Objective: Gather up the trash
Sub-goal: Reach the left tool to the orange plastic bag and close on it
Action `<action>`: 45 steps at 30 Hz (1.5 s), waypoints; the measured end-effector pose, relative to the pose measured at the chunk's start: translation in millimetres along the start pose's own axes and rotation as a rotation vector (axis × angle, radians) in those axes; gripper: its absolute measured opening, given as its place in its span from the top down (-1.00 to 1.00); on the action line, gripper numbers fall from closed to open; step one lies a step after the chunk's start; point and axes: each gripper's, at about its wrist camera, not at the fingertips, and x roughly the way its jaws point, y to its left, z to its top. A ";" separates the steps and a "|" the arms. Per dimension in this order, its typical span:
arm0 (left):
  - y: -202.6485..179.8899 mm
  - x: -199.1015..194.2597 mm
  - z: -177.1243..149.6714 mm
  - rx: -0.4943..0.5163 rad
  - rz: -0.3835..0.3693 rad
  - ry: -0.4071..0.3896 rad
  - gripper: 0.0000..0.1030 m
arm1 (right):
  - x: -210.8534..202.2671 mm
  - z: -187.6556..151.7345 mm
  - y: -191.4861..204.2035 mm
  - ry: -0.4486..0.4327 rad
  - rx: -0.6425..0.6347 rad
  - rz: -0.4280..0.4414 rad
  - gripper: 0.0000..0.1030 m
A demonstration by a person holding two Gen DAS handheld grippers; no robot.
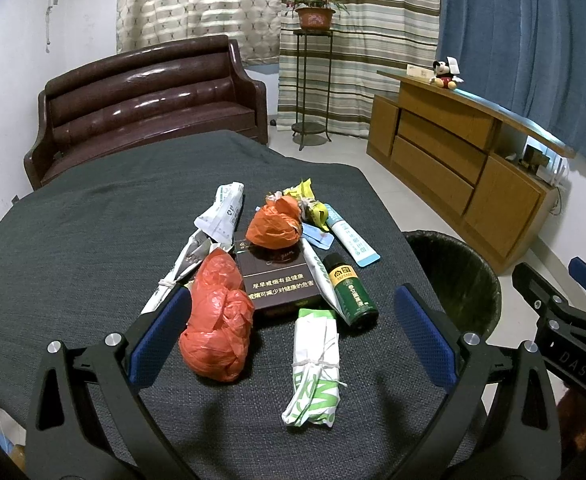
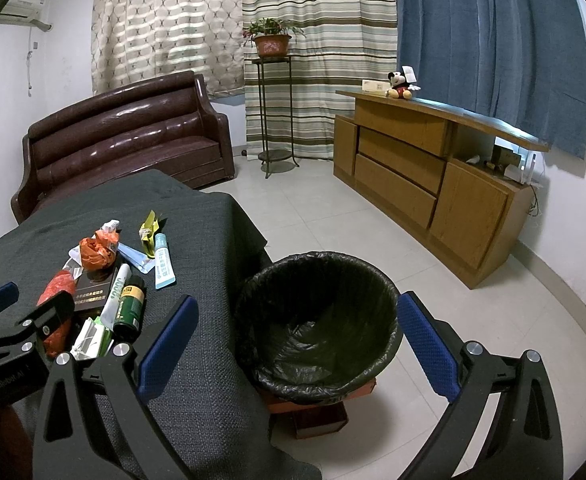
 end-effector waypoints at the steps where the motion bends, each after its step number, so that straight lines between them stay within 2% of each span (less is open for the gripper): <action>1: 0.0 0.0 0.0 0.000 0.000 0.000 -0.91 | 0.2 0.0 0.3 0.000 0.000 0.000 -0.88; 20: 0.2 0.7 0.2 -0.003 0.000 0.006 -0.91 | 0.8 -0.1 -3.6 0.006 -0.001 -0.002 -0.88; 27: 13.4 2.8 -8.8 -0.010 0.000 0.031 -0.68 | 10.7 -12.7 4.6 0.011 0.004 -0.008 -0.87; 32: 19.4 17.1 -7.0 -0.016 0.006 0.038 -0.66 | 12.9 -12.3 6.4 0.016 0.007 -0.007 -0.87; 36: 22.6 25.4 -0.3 -0.007 0.004 0.046 -0.55 | 16.5 -13.2 10.0 0.021 0.003 -0.006 -0.83; 39: 21.9 34.5 6.8 -0.001 0.002 0.056 -0.54 | 21.0 -9.6 11.5 0.034 0.011 0.009 -0.72; 41: 21.7 41.8 12.0 0.009 0.006 0.065 -0.54 | 26.2 -8.9 15.3 0.047 0.009 0.011 -0.32; 45: 19.5 54.1 18.0 0.023 0.012 0.081 -0.53 | 37.8 -7.0 20.5 0.075 0.025 0.040 -0.30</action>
